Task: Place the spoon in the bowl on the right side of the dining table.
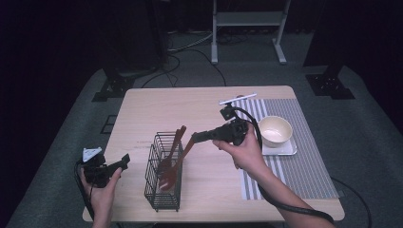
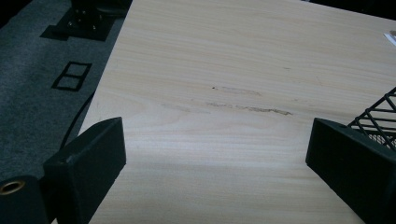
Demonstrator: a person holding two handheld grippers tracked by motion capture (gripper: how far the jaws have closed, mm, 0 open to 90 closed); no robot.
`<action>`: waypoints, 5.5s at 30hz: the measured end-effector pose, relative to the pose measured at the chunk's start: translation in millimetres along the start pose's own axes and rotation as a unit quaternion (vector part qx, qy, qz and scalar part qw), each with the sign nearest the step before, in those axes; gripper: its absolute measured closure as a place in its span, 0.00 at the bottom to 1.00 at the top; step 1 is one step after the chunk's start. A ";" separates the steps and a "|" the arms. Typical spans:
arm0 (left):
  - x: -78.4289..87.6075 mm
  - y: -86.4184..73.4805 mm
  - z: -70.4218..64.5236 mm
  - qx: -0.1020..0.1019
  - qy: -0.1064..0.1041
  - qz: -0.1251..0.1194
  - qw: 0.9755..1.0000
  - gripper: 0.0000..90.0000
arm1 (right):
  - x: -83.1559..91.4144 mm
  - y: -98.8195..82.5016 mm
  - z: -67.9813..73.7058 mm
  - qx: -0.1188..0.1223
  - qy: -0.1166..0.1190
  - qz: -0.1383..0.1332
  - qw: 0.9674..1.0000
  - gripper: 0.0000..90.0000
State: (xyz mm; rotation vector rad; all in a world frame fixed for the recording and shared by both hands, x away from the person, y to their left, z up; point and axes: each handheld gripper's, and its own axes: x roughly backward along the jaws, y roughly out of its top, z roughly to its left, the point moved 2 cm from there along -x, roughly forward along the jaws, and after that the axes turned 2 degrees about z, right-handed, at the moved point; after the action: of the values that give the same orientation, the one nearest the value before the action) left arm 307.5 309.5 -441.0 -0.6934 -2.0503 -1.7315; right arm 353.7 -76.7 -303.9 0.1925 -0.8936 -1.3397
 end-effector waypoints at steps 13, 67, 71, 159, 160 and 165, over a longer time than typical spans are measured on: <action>-0.1 -0.1 0.2 -0.001 0.000 0.000 1.000 0.04 | 10.4 0.4 -3.6 -0.011 0.008 -0.005 1.000 0.93; -0.8 -0.6 -0.7 -0.003 0.001 0.001 1.000 0.04 | 53.3 -4.4 -33.8 -0.055 0.003 -0.033 0.998 0.93; -0.8 -0.5 -0.9 -0.004 0.001 0.000 1.000 0.04 | 56.0 -5.4 -36.2 -0.059 0.000 -0.035 0.998 0.93; -1.2 -0.9 -1.0 -0.006 0.002 0.000 1.000 0.04 | 130.1 -31.3 -107.9 -0.129 -0.056 -0.104 0.985 0.92; -1.2 -0.8 -1.0 -0.006 0.002 0.000 1.000 0.04 | 131.0 -31.6 -108.4 -0.130 -0.056 -0.105 0.984 0.92; -1.1 -0.9 -1.3 -0.006 0.001 -0.001 1.000 0.04 | 133.5 -33.1 -111.1 -0.131 -0.058 -0.108 0.984 0.92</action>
State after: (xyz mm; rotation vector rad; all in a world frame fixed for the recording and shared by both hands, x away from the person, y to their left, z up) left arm 307.8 308.0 -442.2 -0.6937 -2.0403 -1.7466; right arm 396.4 -244.8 -338.0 0.0056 -0.8001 -1.6713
